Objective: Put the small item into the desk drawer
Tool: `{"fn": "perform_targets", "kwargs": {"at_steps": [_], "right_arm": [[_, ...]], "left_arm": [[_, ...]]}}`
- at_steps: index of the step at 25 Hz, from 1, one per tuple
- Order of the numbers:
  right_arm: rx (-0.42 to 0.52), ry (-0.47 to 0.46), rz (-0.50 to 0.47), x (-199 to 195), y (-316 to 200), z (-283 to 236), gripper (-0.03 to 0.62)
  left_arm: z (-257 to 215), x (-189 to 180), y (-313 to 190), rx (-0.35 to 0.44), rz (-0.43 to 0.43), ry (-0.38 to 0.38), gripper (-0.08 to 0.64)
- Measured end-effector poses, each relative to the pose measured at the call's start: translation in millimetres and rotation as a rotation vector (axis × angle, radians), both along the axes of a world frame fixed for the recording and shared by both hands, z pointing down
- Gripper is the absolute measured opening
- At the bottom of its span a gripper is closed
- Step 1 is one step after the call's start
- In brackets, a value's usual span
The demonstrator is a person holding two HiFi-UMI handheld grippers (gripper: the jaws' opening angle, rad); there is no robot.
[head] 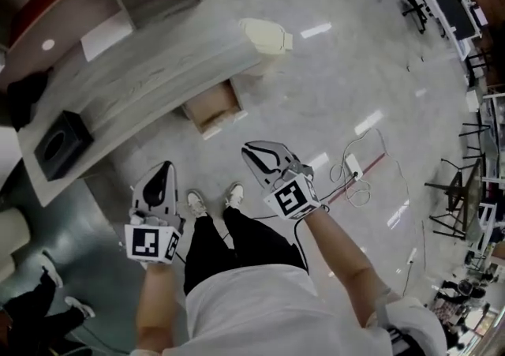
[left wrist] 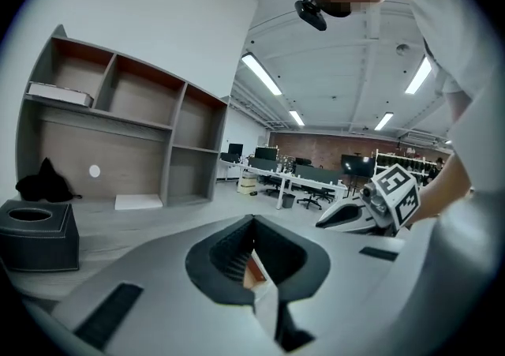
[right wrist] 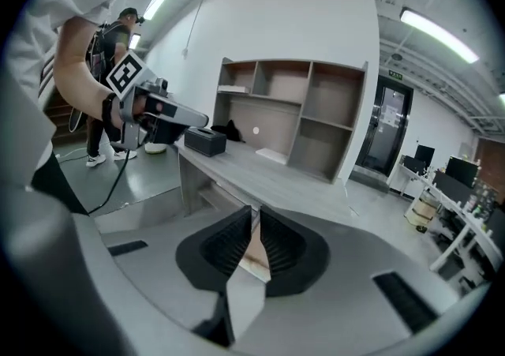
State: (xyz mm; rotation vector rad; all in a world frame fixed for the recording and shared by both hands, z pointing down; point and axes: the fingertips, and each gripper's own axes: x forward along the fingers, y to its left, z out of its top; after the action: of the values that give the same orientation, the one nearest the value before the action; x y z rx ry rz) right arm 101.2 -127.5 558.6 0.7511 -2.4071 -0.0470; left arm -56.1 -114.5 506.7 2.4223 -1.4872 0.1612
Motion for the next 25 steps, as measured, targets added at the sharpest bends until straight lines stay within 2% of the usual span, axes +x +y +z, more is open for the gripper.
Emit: {"fn": "perform_targets", "kwargs": {"at_steps": [2, 3, 9, 18, 25], "right_arm": [[-0.014, 0.022, 0.003, -0.8, -8.0, 24.1, 0.096], [-0.018, 0.037, -0.001, -1.8, -11.3, 36.7, 0.107], [-0.024, 0.166, -0.059, -7.3, -31.1, 122.2, 0.107], [0.005, 0.445, -0.243, -13.9, -37.1, 237.5, 0.154], [0.013, 0.580, -0.272, -9.3, -61.1, 293.7, 0.210]], "left_arm": [[17.2, -0.8, 2.0, -0.025, 0.002, -0.008, 0.018], [26.1, -0.7, 3.7, -0.039, 0.001, -0.009, 0.018], [69.1, 4.8, 9.6, -0.094, 0.005, -0.020, 0.018], [112.8, 1.5, 19.1, -0.150, 0.014, -0.045, 0.018], [141.9, 0.7, 23.1, -0.187, 0.011, -0.046, 0.018]]}}
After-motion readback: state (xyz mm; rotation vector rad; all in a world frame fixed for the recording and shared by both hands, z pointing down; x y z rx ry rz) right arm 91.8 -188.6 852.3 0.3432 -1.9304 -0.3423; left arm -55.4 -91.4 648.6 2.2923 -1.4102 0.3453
